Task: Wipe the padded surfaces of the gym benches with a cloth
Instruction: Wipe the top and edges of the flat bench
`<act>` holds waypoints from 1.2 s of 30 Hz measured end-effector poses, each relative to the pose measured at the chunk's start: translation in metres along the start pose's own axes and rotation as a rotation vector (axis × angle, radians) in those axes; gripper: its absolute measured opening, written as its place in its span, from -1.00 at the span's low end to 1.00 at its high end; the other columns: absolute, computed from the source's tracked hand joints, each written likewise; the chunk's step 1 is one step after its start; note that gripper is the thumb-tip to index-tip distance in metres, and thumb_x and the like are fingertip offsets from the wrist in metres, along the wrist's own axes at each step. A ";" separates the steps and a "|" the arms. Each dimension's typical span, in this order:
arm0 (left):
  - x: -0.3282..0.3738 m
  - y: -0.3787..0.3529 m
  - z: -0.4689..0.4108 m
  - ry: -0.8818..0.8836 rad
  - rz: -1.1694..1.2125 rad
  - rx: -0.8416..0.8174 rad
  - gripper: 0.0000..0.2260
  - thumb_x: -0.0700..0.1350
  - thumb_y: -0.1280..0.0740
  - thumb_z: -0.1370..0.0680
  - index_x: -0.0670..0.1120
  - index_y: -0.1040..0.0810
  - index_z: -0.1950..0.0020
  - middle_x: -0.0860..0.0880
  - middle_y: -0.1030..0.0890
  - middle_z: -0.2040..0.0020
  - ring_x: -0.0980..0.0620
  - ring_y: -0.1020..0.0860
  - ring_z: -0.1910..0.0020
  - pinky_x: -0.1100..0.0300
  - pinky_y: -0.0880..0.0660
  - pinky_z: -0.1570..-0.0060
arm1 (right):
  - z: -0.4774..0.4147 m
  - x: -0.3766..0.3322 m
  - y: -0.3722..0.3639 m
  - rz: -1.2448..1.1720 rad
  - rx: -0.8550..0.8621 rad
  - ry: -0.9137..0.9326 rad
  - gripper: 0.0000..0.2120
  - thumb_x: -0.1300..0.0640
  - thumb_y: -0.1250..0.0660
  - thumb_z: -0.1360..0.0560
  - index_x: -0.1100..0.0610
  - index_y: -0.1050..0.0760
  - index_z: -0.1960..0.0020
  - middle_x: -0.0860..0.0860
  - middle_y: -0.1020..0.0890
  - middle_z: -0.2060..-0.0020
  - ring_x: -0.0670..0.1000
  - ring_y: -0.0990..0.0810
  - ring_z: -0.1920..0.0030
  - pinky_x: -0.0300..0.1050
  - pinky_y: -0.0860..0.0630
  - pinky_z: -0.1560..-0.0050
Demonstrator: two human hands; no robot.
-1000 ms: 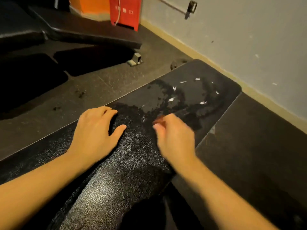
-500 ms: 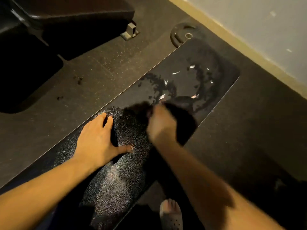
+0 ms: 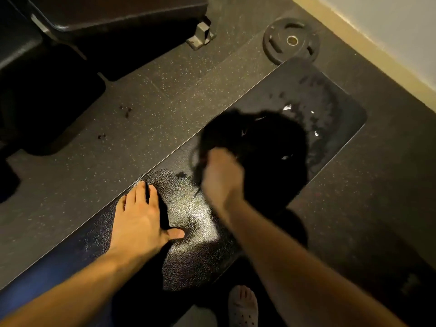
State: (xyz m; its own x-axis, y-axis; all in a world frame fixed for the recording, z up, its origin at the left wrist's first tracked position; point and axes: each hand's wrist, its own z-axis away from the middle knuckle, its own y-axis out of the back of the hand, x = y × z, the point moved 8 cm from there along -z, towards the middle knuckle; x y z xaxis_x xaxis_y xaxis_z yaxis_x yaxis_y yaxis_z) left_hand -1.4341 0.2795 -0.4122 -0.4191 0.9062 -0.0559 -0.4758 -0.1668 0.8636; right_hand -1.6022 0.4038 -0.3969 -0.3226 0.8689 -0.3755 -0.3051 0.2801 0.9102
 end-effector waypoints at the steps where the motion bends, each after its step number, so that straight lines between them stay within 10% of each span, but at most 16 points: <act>1: 0.000 0.001 -0.001 0.000 -0.006 -0.005 0.28 0.67 -0.06 -0.13 -0.29 -0.38 -0.51 -0.33 -0.38 -0.49 -0.31 -0.38 -0.47 -0.22 -0.39 -0.40 | 0.028 -0.029 -0.015 -0.036 -0.091 0.149 -0.86 0.27 -0.25 -0.54 0.12 -0.56 -0.02 0.09 -0.62 0.10 0.14 -0.63 0.10 -0.01 -0.58 0.13; 5: 0.001 0.000 0.000 -0.023 -0.062 -0.071 0.27 0.67 0.00 -0.16 -0.30 -0.39 -0.51 -0.34 -0.40 -0.47 -0.31 -0.39 -0.45 -0.21 -0.40 -0.38 | 0.069 -0.026 -0.027 0.129 -0.169 0.576 -0.88 0.17 -0.30 -0.50 0.10 -0.55 -0.02 0.01 -0.58 0.11 0.02 -0.56 0.16 -0.06 -0.52 0.15; 12: 0.001 0.009 0.001 -0.011 -0.035 -0.080 0.24 0.66 -0.14 -0.29 -0.25 -0.09 -0.64 -0.29 -0.14 -0.62 -0.26 -0.14 -0.59 -0.11 -0.19 -0.55 | -0.049 0.077 0.054 0.128 0.199 -0.176 -0.86 0.16 -0.34 -0.55 0.20 -0.49 -0.06 0.19 -0.61 0.03 0.27 -0.62 0.03 0.06 -0.49 0.14; 20: 0.002 0.011 0.003 0.003 -0.027 -0.179 0.16 0.51 -0.28 -0.43 -0.25 0.13 -0.65 -0.28 0.04 -0.64 -0.25 -0.01 -0.63 -0.10 0.00 -0.61 | 0.018 -0.059 -0.021 0.148 -0.315 0.515 -0.58 0.21 -0.43 -0.45 0.18 -0.46 -0.28 0.09 -0.53 -0.14 0.11 -0.54 -0.13 0.01 -0.51 -0.13; 24: 0.005 0.005 0.000 0.068 0.061 -0.295 0.12 0.41 -0.34 -0.49 -0.27 0.19 -0.64 -0.32 0.19 -0.64 -0.29 0.13 -0.64 -0.16 0.06 -0.62 | -0.052 0.014 0.014 0.254 -0.199 0.356 -0.71 0.25 -0.43 -0.33 0.20 -0.51 -0.03 0.14 -0.55 0.07 0.24 -0.59 0.11 0.08 -0.54 0.18; 28: 0.010 0.002 -0.007 0.170 0.078 -0.431 0.03 0.26 -0.34 -0.57 -0.32 0.25 -0.61 -0.40 0.30 -0.59 -0.35 0.25 -0.61 -0.20 0.16 -0.61 | -0.076 0.007 0.016 0.207 -0.204 0.182 -0.74 0.19 -0.43 -0.44 0.18 -0.48 -0.09 0.11 -0.57 -0.01 0.17 -0.59 -0.02 0.06 -0.56 0.03; 36: 0.017 -0.005 -0.016 0.288 -0.007 -0.470 -0.38 -0.15 -0.07 -0.73 -0.40 0.24 -0.59 -0.47 0.32 -0.55 -0.40 0.22 -0.60 -0.23 0.24 -0.57 | -0.030 -0.027 -0.006 0.222 -0.691 1.017 -0.72 0.04 -0.18 -0.44 0.10 -0.54 -0.06 0.04 -0.58 0.01 0.14 -0.60 0.00 0.03 -0.55 0.01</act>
State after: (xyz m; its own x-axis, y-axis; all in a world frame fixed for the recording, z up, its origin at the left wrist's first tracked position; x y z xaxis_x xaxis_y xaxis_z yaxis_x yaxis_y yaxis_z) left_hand -1.4512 0.2890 -0.4253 -0.5777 0.7760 -0.2532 -0.7462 -0.3763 0.5492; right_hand -1.6182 0.3663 -0.3978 -0.8793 0.0746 -0.4704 -0.4622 -0.3724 0.8048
